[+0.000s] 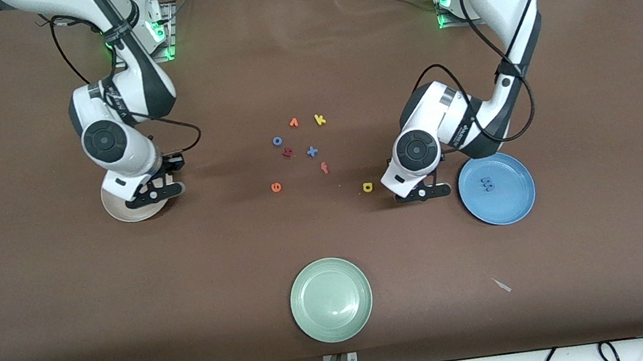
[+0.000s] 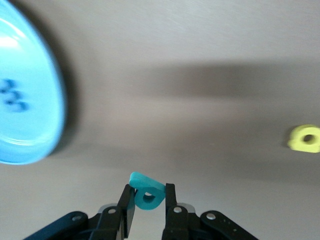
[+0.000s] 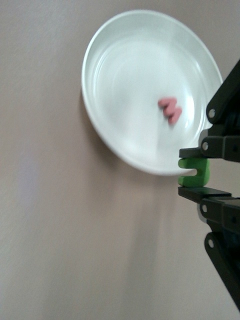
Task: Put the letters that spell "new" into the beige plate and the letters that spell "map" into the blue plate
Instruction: 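Drop the u on the white plate while the left gripper drops P on blue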
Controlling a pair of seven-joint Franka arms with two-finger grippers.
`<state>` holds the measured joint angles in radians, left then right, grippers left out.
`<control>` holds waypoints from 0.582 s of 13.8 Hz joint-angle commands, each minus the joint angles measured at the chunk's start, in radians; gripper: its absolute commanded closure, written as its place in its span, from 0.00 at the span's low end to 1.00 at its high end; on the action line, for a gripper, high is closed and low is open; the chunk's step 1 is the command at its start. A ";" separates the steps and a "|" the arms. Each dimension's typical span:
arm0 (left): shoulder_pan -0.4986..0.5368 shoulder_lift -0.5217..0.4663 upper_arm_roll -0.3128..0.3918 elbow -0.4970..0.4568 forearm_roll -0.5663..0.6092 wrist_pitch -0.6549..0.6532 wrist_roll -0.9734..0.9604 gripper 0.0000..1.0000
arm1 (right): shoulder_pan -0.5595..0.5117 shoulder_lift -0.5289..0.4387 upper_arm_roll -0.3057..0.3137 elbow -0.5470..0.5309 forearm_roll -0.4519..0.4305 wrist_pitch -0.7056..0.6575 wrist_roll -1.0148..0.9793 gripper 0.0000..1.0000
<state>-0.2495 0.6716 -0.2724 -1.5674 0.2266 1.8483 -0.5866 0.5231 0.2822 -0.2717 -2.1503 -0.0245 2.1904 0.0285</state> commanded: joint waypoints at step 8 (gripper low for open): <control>0.311 -0.013 0.002 0.003 0.037 -0.004 0.542 0.77 | 0.000 -0.003 -0.077 -0.057 0.044 0.026 -0.096 0.00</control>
<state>0.0551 0.6616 -0.2556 -1.5609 0.2420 1.8337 -0.0824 0.5191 0.2997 -0.3463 -2.2121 -0.0040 2.2309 -0.0575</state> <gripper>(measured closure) 0.718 0.498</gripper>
